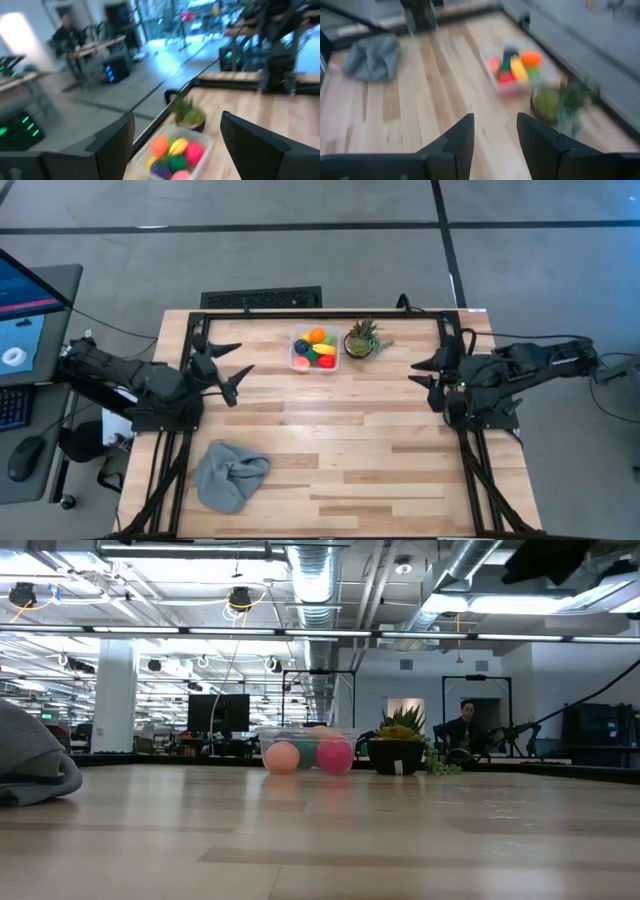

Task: Pick and placing Produce into tupperware
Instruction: Return to Home Position

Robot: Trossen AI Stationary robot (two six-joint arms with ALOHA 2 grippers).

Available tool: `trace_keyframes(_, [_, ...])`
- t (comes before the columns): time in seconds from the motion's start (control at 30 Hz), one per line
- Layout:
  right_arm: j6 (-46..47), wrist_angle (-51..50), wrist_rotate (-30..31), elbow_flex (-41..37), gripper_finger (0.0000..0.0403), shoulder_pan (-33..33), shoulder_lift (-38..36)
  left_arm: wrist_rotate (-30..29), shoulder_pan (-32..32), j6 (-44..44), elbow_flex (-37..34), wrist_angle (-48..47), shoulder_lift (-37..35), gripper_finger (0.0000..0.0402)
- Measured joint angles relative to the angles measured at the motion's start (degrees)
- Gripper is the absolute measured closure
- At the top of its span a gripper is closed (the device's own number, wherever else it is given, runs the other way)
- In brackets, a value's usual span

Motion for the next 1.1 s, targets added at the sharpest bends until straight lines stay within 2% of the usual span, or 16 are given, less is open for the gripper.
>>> trace_keyframes(0.1, [2.4,0.5,0.6,0.0,0.0230,0.7,0.1,4.9,0.3,7.8,-7.2,14.8,-3.3,0.0117])
trace_keyframes(0.23, [-7.0,9.3,0.3,0.0,0.0232,3.5,-0.8,15.0,1.8,15.4,-20.1,36.9,-9.4,0.0117])
trace_keyframes(0.33, [-14.7,15.0,0.3,0.1,0.0232,5.9,-3.6,20.1,2.7,16.9,-27.1,46.8,-13.5,0.0117])
trace_keyframes(0.43, [-19.0,17.6,0.0,0.1,0.0232,7.9,-6.2,20.5,3.0,16.8,-29.6,47.7,-16.1,0.0117])
trace_keyframes(0.63, [-21.3,18.6,-0.6,-0.4,0.0232,11.9,-11.6,20.6,3.1,20.6,-30.1,47.9,-17.9,0.0117])
trace_keyframes(0.73, [-24.7,24.4,-0.8,-4.6,0.0232,13.5,-15.8,20.8,4.5,22.3,-30.1,47.8,-18.7,0.0117])
trace_keyframes(0.8, [-26.7,29.7,-0.8,-9.3,0.0232,14.2,-19.7,23.2,6.2,23.2,-30.5,48.9,-19.5,0.0117])
trace_keyframes(0.9, [-28.4,37.0,-0.2,-17.0,0.0232,14.3,-26.1,30.4,10.3,23.1,-32.7,53.3,-21.7,0.0117])
trace_keyframes(1.0, [-28.5,40.6,0.1,-22.6,0.0232,14.2,-32.1,36.1,15.3,17.7,-34.8,53.3,-24.3,0.0117])
trace_keyframes(1.1, [-28.2,41.8,-0.1,-24.9,0.0232,14.3,-37.1,40.8,19.7,11.6,-36.2,49.7,-25.3,0.0117])
